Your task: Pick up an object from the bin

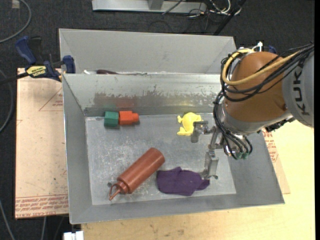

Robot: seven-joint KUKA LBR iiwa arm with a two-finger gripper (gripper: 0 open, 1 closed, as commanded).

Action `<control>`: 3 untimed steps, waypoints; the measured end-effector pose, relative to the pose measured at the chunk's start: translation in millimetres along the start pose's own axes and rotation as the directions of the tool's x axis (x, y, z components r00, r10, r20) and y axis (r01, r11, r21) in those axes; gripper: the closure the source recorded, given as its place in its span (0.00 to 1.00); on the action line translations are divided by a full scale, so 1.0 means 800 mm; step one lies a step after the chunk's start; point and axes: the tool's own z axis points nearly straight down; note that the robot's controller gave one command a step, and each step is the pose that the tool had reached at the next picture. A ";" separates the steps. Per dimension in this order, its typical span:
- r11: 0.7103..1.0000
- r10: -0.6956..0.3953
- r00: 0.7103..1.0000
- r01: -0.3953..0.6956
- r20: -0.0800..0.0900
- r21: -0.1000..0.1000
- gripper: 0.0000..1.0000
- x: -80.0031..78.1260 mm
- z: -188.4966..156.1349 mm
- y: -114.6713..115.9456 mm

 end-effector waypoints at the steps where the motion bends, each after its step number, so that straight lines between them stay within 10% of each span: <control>1: 1.000 0.000 1.000 0.000 0.008 0.000 0.00 -0.002 -0.005 0.000; 3: 0.994 -0.113 0.994 0.113 0.006 -0.006 0.00 0.002 0.086 0.031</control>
Offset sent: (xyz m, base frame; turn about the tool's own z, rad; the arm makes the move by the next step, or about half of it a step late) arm -0.0106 0.0639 -0.0731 -0.1109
